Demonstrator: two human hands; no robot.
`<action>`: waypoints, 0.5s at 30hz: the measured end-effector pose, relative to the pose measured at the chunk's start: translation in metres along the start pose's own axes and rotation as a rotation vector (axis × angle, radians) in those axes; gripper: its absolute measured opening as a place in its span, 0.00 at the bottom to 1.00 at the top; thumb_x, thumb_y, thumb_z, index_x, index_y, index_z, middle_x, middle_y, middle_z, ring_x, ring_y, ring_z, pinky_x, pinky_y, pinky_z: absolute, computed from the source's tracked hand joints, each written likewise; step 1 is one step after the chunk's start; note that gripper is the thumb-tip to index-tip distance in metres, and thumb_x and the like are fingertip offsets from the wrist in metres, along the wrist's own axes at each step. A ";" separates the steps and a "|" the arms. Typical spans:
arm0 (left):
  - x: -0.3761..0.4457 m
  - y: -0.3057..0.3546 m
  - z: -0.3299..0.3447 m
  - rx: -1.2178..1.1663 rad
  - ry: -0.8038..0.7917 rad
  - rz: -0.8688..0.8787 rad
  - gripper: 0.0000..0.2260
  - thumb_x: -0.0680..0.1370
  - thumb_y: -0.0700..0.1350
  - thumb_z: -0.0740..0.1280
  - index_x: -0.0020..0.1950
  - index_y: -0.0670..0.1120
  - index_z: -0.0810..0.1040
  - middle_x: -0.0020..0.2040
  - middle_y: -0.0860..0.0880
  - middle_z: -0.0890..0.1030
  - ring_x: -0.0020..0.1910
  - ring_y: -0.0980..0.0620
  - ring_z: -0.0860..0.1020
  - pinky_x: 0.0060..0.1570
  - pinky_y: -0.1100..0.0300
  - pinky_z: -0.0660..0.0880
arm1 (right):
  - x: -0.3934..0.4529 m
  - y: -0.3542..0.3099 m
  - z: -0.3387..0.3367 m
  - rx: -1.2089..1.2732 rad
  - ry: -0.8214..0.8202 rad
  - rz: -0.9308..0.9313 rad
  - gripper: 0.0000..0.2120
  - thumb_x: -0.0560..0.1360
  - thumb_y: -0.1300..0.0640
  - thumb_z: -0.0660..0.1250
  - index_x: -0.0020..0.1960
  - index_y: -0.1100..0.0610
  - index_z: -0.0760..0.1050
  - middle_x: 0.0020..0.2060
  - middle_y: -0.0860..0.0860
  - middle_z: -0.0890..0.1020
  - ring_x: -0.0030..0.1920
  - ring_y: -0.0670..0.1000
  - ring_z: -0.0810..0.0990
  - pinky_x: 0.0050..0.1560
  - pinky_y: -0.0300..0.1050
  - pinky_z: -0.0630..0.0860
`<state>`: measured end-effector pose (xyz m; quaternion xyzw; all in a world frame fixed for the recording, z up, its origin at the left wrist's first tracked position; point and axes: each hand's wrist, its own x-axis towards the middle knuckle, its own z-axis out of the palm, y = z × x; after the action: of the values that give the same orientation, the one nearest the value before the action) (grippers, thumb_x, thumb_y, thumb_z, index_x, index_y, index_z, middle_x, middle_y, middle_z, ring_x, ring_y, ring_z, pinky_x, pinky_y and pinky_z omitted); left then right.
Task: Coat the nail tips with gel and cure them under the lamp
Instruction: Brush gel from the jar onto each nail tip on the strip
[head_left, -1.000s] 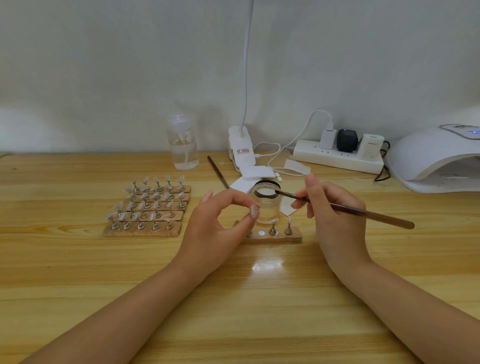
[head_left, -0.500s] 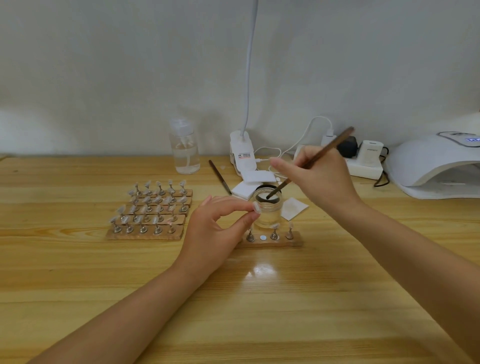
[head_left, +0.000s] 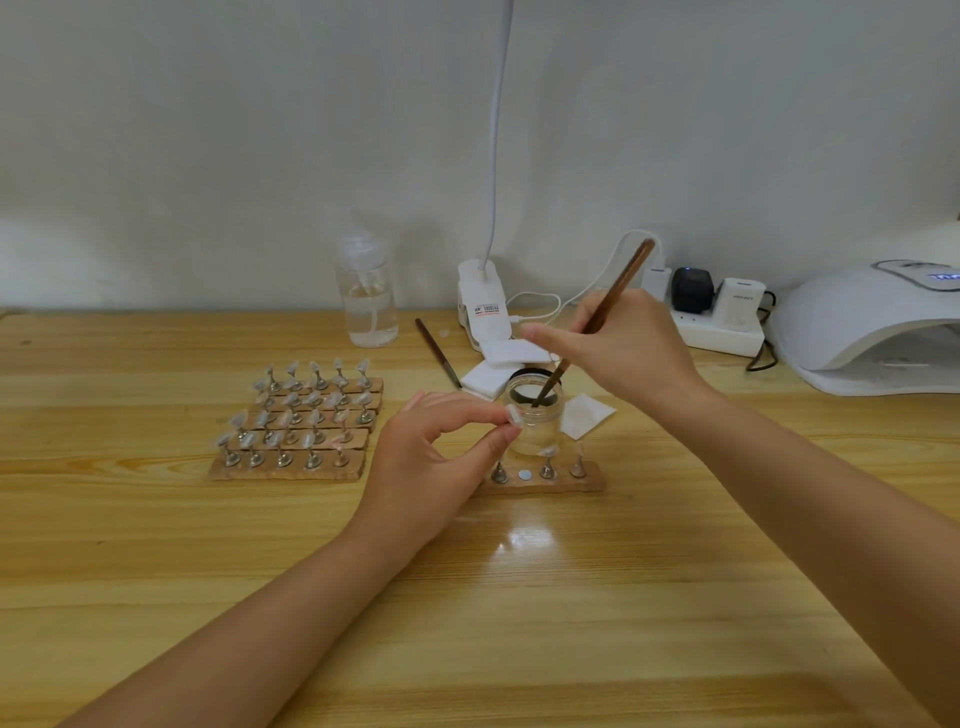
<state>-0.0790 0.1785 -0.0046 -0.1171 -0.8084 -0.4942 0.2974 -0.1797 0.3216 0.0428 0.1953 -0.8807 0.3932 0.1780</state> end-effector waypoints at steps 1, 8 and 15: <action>0.000 0.000 0.000 -0.001 -0.003 -0.005 0.07 0.67 0.49 0.69 0.43 0.51 0.82 0.41 0.59 0.82 0.46 0.63 0.78 0.60 0.38 0.67 | 0.001 0.002 -0.004 0.041 0.014 0.020 0.20 0.66 0.41 0.72 0.28 0.56 0.73 0.22 0.45 0.72 0.26 0.43 0.72 0.32 0.43 0.69; -0.001 0.000 0.001 0.001 0.000 -0.029 0.05 0.67 0.46 0.71 0.42 0.51 0.81 0.41 0.59 0.81 0.46 0.62 0.78 0.61 0.39 0.67 | -0.001 0.016 -0.010 0.233 0.056 0.174 0.22 0.67 0.44 0.73 0.25 0.55 0.66 0.15 0.42 0.68 0.21 0.38 0.68 0.32 0.40 0.66; -0.001 -0.001 0.000 0.000 -0.005 -0.061 0.06 0.69 0.41 0.72 0.41 0.52 0.81 0.41 0.59 0.81 0.46 0.63 0.78 0.61 0.40 0.67 | -0.002 0.020 -0.013 0.310 0.078 0.247 0.22 0.67 0.46 0.73 0.25 0.54 0.66 0.16 0.42 0.67 0.29 0.45 0.71 0.35 0.38 0.70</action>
<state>-0.0789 0.1777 -0.0058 -0.0935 -0.8122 -0.5030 0.2803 -0.1858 0.3447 0.0375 0.0954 -0.8192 0.5503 0.1300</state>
